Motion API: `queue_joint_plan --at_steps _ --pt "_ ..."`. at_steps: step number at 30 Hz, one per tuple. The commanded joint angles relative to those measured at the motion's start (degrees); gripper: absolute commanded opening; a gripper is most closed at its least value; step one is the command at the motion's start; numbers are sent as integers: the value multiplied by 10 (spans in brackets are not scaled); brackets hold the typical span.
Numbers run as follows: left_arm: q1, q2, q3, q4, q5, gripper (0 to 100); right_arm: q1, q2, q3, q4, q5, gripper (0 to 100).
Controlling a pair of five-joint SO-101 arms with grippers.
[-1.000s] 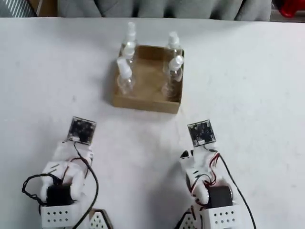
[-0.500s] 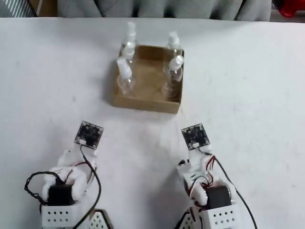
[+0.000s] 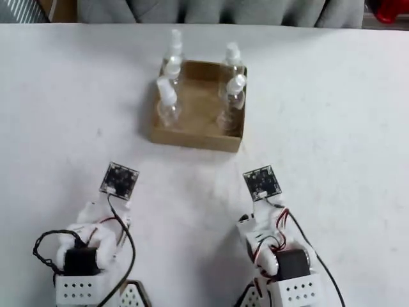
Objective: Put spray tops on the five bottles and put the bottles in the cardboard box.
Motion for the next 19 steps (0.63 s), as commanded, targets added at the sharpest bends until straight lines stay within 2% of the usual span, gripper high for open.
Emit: queue_joint_plan --at_steps 1,19 --pt "7 -7 -2 5 -3 23 -3 -6 5 3 4 17" --pt "7 -7 -2 5 -3 23 0 -6 5 3 4 16"
